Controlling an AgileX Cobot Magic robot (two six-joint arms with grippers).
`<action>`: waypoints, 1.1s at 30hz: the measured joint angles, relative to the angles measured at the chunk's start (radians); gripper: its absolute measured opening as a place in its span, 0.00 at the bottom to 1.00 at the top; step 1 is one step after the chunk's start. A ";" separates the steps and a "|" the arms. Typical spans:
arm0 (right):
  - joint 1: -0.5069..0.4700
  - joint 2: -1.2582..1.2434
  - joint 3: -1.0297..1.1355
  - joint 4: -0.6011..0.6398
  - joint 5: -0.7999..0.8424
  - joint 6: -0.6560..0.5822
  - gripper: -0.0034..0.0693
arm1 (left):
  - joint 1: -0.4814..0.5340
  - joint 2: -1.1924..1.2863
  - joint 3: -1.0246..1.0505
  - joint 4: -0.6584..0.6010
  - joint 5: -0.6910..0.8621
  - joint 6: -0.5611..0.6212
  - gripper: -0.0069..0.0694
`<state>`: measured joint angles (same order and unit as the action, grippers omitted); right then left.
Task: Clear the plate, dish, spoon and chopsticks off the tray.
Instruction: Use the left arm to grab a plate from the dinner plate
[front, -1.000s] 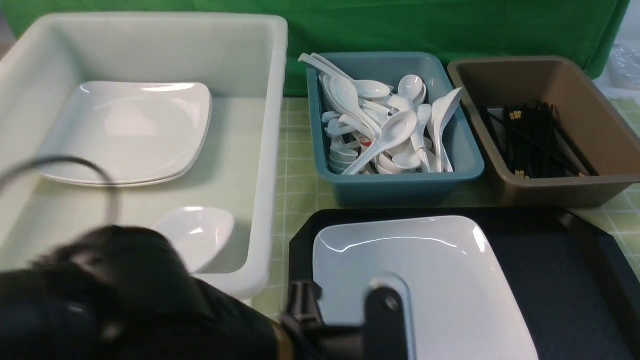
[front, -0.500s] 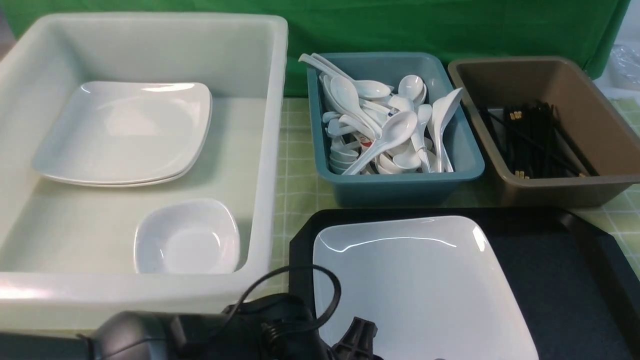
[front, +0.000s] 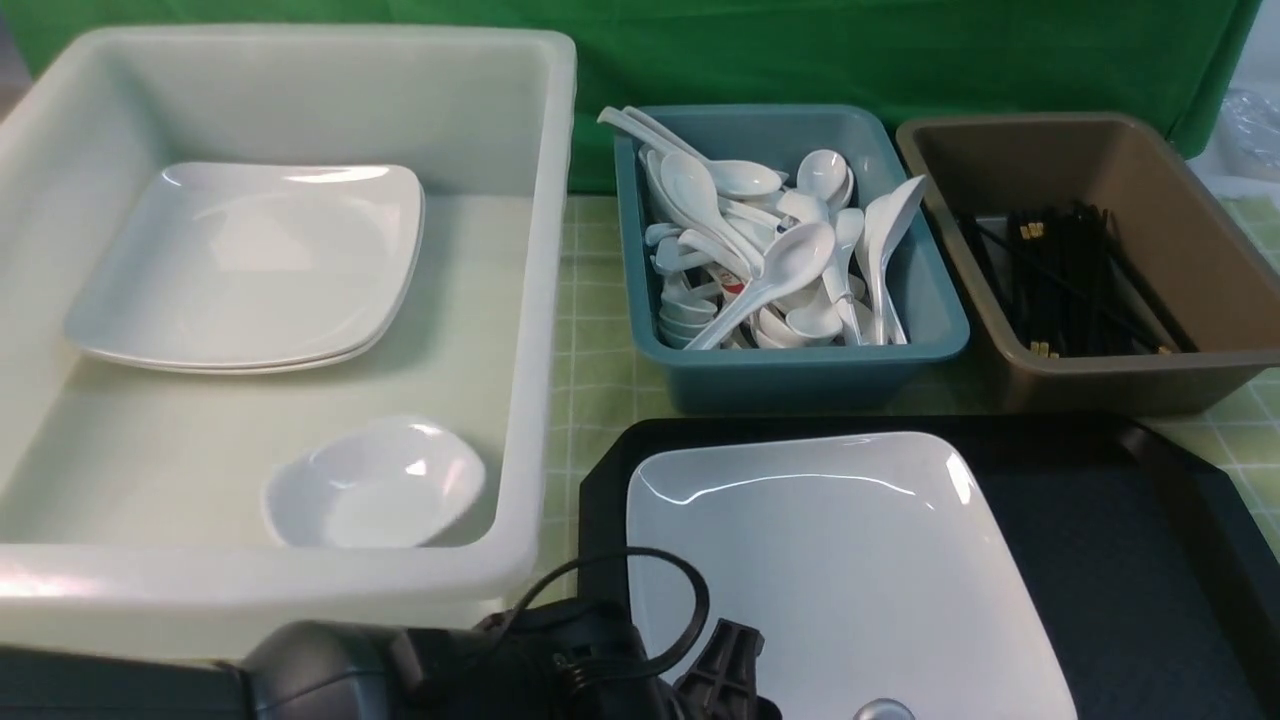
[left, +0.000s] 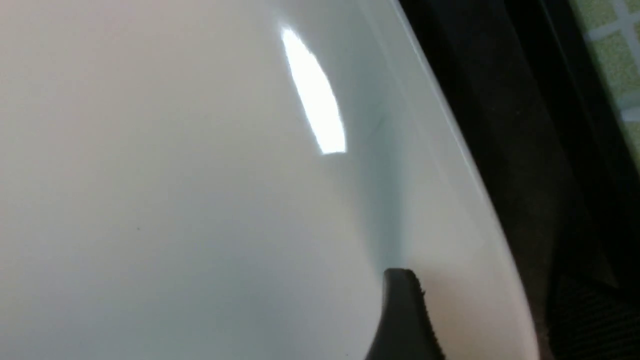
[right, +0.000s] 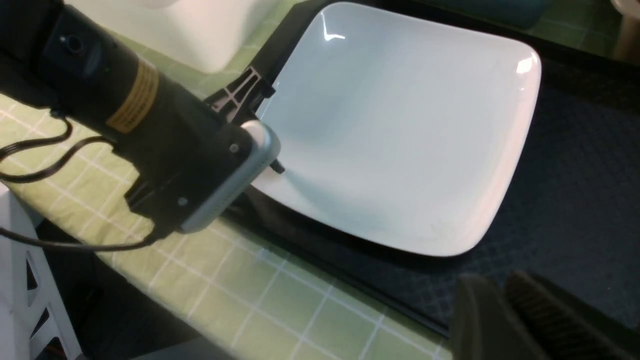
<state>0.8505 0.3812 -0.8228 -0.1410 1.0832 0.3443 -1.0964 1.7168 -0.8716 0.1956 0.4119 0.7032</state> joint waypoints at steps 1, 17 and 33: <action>0.000 0.000 0.000 0.002 0.000 0.000 0.19 | 0.012 0.006 0.000 0.000 -0.007 -0.003 0.59; 0.000 0.000 0.000 0.013 0.000 0.000 0.22 | 0.050 0.042 -0.013 -0.006 -0.027 -0.023 0.57; 0.000 0.000 0.000 0.013 0.000 0.000 0.24 | 0.020 -0.003 -0.053 -0.057 0.108 -0.057 0.34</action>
<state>0.8505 0.3812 -0.8228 -0.1284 1.0832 0.3443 -1.0766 1.7141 -0.9241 0.1384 0.5194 0.6458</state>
